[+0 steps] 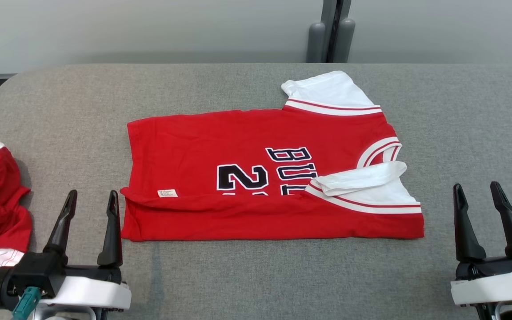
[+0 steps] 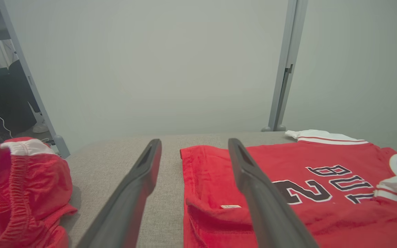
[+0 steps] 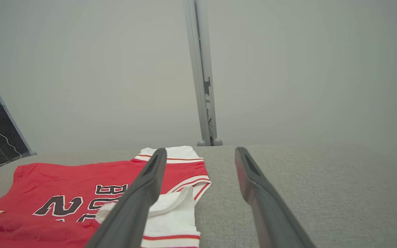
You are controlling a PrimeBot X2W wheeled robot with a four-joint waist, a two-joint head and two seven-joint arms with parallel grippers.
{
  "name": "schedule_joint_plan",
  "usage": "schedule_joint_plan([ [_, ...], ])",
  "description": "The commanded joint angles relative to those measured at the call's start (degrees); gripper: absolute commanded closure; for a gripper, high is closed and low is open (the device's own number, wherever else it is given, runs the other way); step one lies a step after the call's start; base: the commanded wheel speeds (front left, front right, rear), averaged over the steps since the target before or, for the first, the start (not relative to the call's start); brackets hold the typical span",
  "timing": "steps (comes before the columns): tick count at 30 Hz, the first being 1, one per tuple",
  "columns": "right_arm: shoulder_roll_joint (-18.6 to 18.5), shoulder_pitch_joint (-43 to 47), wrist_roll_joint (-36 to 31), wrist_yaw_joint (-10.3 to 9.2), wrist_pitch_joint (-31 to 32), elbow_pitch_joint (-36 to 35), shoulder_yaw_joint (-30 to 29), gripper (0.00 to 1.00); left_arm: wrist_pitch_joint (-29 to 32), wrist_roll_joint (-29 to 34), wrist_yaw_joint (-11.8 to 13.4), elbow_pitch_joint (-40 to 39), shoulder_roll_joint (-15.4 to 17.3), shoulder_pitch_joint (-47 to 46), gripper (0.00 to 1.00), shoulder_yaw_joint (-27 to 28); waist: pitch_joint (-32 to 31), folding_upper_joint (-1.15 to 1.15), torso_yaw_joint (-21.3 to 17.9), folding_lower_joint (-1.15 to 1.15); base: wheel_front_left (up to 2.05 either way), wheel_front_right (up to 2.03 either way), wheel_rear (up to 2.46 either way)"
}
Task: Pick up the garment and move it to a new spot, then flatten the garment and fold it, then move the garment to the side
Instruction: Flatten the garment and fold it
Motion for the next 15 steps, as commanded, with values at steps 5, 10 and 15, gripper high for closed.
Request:
schedule_joint_plan([
  [5, 0.1, 1.2, -0.5, 0.03, -0.4, 0.4, -0.5, 0.00, -0.3, 0.7, -0.7, 1.0, -0.4, 0.7, 0.00, 0.6, -0.7, 0.00, 0.1, 0.00, 0.00, 0.00, 0.00],
  [10, 0.0, 1.2, -0.6, 0.04, -0.4, 0.5, -0.5, 0.00, -0.3, 1.2, -1.3, 1.5, -0.9, 0.5, 0.00, 1.1, -0.9, 0.00, 0.3, 0.00, 0.00, 0.00, 0.00],
  [15, -0.1, 0.8, -0.4, 0.03, -0.4, 0.9, -0.6, 0.00, -0.3, 1.6, -1.7, 2.4, -0.8, -0.1, 0.00, 1.1, -0.8, 0.00, 0.4, 0.00, 0.00, 0.00, 0.00],
])
